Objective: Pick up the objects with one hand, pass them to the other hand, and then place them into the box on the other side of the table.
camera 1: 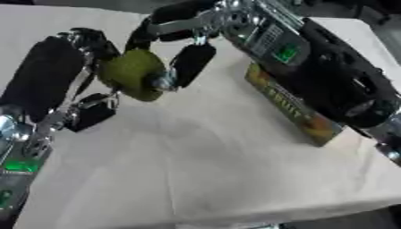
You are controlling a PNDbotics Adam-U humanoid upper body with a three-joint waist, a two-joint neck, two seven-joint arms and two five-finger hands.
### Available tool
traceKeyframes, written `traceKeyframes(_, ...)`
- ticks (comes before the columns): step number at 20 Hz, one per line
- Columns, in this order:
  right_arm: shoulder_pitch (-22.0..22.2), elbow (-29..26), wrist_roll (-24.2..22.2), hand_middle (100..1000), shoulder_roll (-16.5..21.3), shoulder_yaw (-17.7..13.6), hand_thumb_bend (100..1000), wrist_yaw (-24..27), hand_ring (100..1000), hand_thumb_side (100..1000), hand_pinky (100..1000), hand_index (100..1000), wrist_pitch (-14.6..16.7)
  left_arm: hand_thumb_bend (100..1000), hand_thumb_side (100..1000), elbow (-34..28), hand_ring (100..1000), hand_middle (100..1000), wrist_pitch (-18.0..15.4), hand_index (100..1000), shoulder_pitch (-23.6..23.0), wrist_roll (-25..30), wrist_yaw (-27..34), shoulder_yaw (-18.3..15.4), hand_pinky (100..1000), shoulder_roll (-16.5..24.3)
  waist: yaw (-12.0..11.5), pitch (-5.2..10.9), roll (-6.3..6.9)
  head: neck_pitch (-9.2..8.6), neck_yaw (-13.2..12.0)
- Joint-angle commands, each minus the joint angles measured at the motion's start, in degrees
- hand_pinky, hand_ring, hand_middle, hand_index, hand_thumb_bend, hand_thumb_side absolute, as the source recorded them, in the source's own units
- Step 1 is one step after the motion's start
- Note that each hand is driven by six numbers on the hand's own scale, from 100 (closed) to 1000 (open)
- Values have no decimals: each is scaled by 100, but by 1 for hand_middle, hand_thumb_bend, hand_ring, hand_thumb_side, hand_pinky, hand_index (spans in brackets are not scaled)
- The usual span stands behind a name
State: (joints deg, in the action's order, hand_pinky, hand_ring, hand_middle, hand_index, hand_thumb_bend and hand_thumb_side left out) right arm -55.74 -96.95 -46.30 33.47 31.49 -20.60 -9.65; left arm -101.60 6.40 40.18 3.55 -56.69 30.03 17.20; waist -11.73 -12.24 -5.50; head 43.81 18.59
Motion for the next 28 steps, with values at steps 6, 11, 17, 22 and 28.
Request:
traceKeyframes(6, -111, 90, 22, 486, 13, -4, 100, 488, 736, 274, 891, 670, -261, 100, 100, -116, 395, 451, -103, 537, 132, -27, -168, -19, 361, -70, -2, 52, -69, 30, 18)
traceKeyframes(11, -93, -35, 293, 373, 62, -17, 100, 688, 623, 118, 873, 552, -414, 100, 100, -81, 402, 461, -18, 556, 109, -49, -218, -40, 368, -67, 7, 53, -68, 30, 11)
traceKeyframes(17, -52, -170, 577, 293, 135, -77, 100, 866, 535, 100, 854, 477, -488, 100, 100, -8, 433, 505, 270, 618, 74, -72, -341, -94, 403, -77, 49, 56, -51, 30, 6)
traceKeyframes(22, -1, -347, 716, 257, 222, -161, 100, 1008, 503, 130, 839, 441, -647, 185, 100, 79, 504, 603, 582, 731, 41, -38, -531, -125, 478, -105, 101, 58, -24, 30, -2)
traceKeyframes(28, 33, -497, 744, 234, 317, -227, 100, 1084, 482, 159, 829, 416, -752, 570, 398, 244, 647, 770, 882, 900, -5, 228, -538, -145, 637, -104, 148, 69, 27, 30, 4)
